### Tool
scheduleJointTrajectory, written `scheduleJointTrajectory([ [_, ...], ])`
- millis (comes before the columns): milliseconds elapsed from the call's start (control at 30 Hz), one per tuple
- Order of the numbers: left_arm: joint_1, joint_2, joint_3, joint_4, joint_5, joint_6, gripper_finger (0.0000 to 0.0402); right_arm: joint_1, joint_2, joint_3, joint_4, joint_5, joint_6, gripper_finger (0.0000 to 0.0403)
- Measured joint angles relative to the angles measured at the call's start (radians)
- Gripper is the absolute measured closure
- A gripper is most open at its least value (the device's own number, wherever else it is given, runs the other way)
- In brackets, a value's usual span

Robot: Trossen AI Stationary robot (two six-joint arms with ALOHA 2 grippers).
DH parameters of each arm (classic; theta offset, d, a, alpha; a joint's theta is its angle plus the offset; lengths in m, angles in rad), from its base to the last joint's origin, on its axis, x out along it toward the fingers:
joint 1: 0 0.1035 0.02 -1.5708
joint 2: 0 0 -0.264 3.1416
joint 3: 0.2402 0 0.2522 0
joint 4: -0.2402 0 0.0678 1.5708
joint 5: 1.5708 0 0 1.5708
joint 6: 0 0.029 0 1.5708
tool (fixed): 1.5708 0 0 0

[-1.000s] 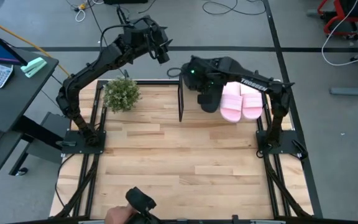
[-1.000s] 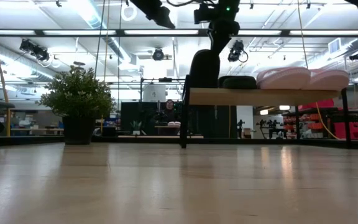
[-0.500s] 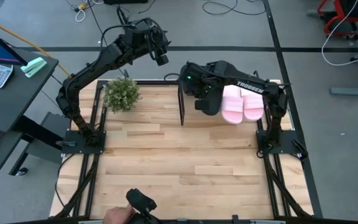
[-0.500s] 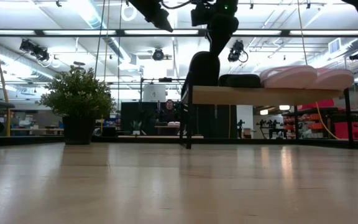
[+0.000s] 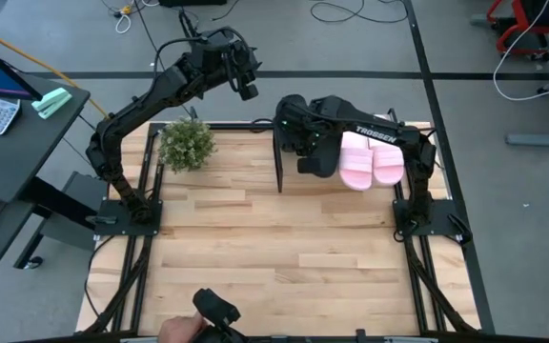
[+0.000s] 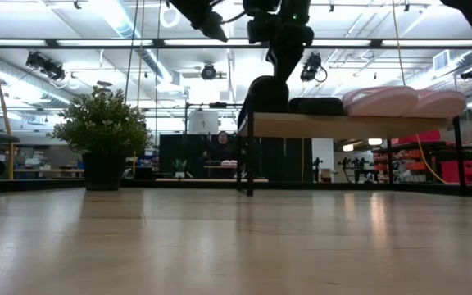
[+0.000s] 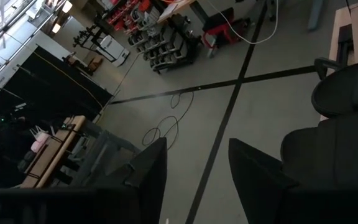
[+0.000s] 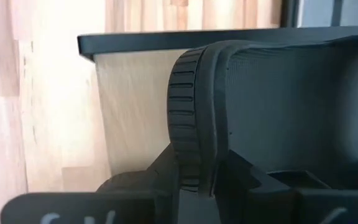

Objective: Pick and place slides into the shelf
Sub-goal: Put the black slipper on the shelf

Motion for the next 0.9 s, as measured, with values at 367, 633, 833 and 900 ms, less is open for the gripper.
scheduleJointTrajectory([
  [367, 0.0, 0.0, 0.0, 0.001, 0.001, 0.001, 0.0229, 0.0, 0.019, 0.0, -0.038, -0.043, -0.026, 0.0332],
  [633, 0.0, 0.0, 0.0, 0.001, 0.002, 0.001, 0.0225, -0.001, 0.02, -0.001, -0.039, -0.104, -0.027, 0.0332],
  [833, 0.0, 0.001, 0.0, 0.002, 0.002, 0.0, 0.0228, 0.0, 0.02, -0.001, -0.043, -0.123, -0.027, 0.0317],
  [900, 0.0, 0.001, 0.0, 0.002, 0.002, 0.0, 0.0226, 0.0, 0.02, -0.001, -0.046, -0.128, -0.026, 0.0301],
])
